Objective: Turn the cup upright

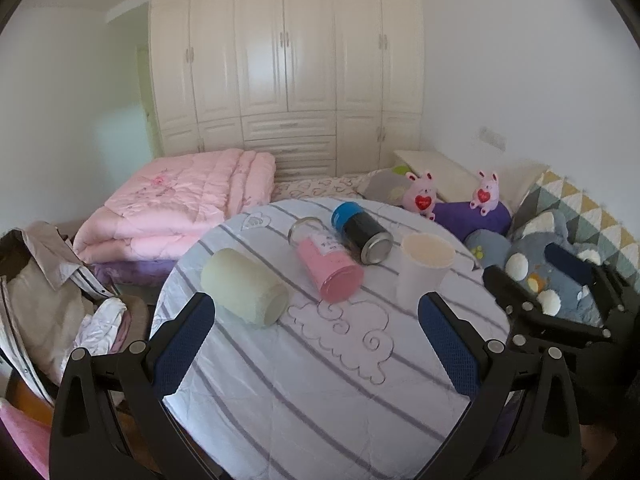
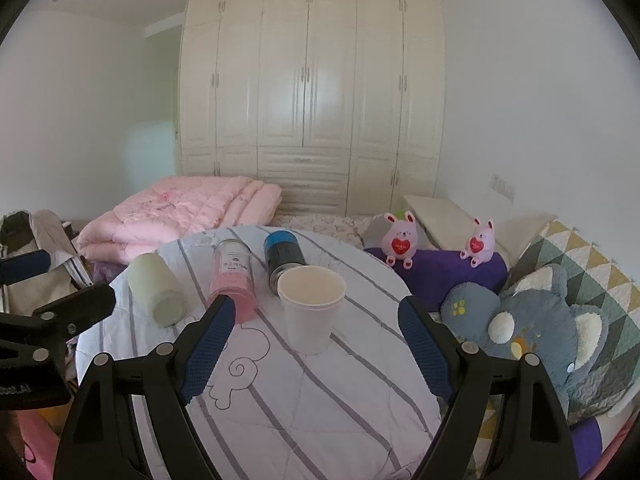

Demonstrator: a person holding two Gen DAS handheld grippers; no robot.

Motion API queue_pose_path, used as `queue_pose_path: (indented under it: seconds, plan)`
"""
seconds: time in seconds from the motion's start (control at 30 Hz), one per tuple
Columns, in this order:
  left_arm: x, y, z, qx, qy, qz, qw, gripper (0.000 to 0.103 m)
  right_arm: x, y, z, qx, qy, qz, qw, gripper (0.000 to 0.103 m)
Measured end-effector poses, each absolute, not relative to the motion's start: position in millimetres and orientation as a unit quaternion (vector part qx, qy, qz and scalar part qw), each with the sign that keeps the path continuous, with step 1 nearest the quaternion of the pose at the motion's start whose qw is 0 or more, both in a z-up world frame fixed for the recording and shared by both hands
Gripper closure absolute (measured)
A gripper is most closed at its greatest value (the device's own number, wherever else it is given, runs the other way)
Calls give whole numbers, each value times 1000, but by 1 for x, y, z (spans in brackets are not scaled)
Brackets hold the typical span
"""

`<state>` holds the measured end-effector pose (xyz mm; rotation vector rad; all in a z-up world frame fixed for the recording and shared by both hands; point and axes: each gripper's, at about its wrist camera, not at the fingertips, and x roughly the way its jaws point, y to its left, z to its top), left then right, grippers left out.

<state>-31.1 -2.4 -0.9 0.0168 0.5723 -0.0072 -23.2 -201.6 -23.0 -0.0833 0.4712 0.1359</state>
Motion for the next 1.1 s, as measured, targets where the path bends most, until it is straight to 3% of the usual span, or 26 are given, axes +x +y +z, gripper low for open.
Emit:
queue_pose_path:
  seconds: [1.1]
  plan:
    - [26,-6,-15,38,310,3,950,0,42,-199,-66,-29,323,77,943,18]
